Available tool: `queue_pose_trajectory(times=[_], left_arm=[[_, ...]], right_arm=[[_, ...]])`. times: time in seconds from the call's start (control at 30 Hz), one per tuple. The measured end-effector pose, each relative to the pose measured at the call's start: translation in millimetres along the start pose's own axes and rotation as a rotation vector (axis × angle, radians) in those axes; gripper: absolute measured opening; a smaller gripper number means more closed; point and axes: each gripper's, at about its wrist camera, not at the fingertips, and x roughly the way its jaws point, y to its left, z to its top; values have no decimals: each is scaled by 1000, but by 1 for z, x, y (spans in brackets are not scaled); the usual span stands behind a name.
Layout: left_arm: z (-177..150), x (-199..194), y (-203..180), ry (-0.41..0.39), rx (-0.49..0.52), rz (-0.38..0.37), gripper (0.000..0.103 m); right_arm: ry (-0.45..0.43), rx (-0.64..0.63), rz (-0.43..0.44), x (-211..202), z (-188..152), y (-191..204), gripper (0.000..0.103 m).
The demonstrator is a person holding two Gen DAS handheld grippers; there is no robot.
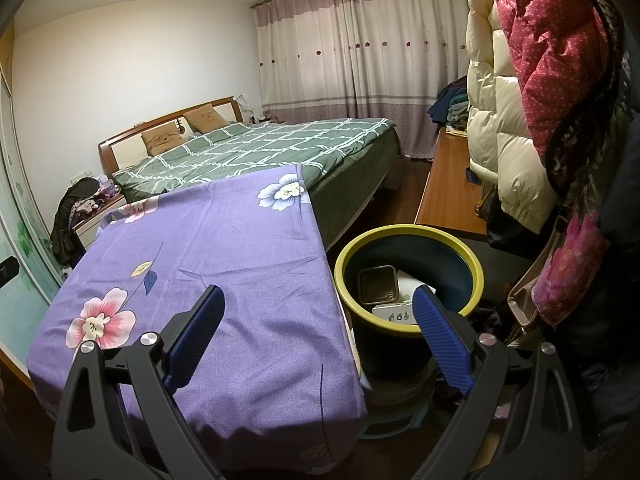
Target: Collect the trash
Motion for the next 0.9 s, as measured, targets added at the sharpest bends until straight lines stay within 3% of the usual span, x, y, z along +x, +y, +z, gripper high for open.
queue_pose_trajectory(times=[0.9], left_arm=[[-8,7,1,17,2,4,98]], right_arm=[[4,2,1,1,0,0,90]])
